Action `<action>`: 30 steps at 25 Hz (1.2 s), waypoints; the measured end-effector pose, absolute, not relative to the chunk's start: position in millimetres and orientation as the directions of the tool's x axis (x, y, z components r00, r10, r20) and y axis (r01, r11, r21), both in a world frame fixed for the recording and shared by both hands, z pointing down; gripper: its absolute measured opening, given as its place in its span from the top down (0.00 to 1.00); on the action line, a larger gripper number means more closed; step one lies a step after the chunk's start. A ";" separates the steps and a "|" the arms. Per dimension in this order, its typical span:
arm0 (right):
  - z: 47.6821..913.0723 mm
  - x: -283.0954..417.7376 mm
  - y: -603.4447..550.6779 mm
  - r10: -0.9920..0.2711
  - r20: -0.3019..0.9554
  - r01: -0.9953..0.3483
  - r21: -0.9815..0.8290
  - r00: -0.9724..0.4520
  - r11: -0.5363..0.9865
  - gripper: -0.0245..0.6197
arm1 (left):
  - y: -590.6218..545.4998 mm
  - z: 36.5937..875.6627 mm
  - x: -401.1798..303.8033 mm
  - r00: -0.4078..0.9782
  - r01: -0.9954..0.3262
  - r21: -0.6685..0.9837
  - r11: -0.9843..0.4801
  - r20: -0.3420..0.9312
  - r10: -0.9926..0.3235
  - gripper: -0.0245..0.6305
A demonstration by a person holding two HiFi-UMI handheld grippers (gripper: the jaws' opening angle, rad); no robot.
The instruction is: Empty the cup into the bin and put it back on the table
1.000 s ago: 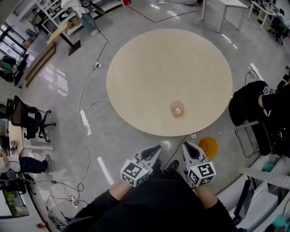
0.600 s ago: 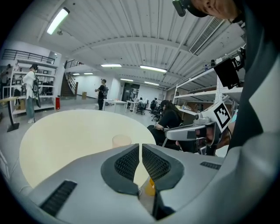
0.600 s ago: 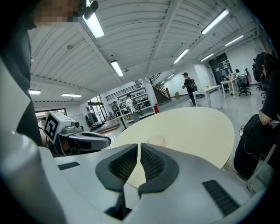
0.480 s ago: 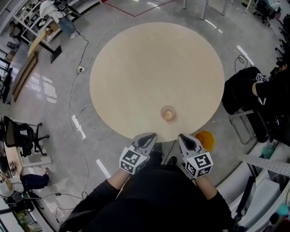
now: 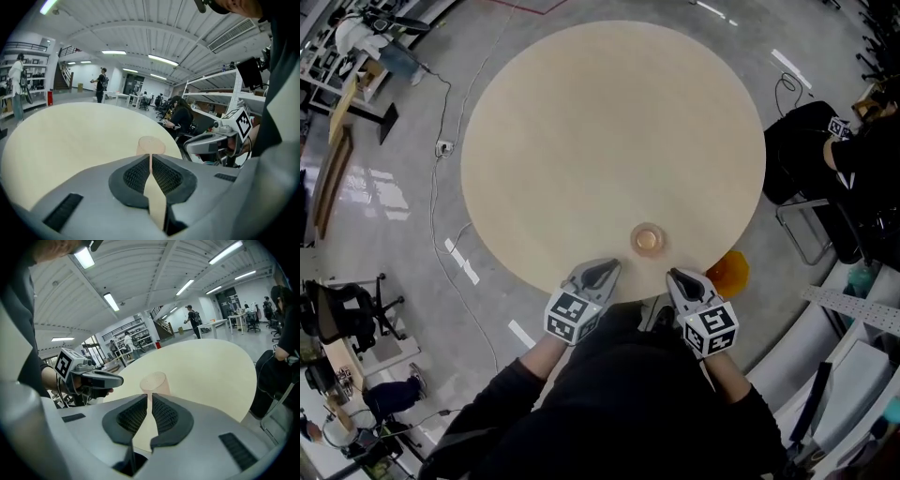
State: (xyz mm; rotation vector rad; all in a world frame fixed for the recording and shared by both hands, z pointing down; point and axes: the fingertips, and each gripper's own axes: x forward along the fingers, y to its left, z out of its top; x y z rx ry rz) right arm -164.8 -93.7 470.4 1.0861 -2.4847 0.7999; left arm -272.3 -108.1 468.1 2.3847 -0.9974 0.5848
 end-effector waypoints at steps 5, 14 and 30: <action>498.0 -173.6 -105.0 -0.541 0.532 -0.753 -0.359 -0.651 0.552 0.93 | -120.8 492.4 -270.6 0.658 -0.680 0.216 -0.700 0.602 -0.453 0.92; 521.1 -182.2 -127.3 -0.497 0.597 -0.730 -0.234 -0.630 0.642 0.68 | -139.3 530.4 -260.3 0.676 -0.464 0.126 -0.877 0.690 -0.258 0.66; 537.3 -196.0 -141.7 -0.407 0.662 -0.580 -0.051 -0.629 0.813 0.68 | -153.2 560.3 -235.6 0.630 0.040 -0.027 -0.999 0.776 0.004 0.64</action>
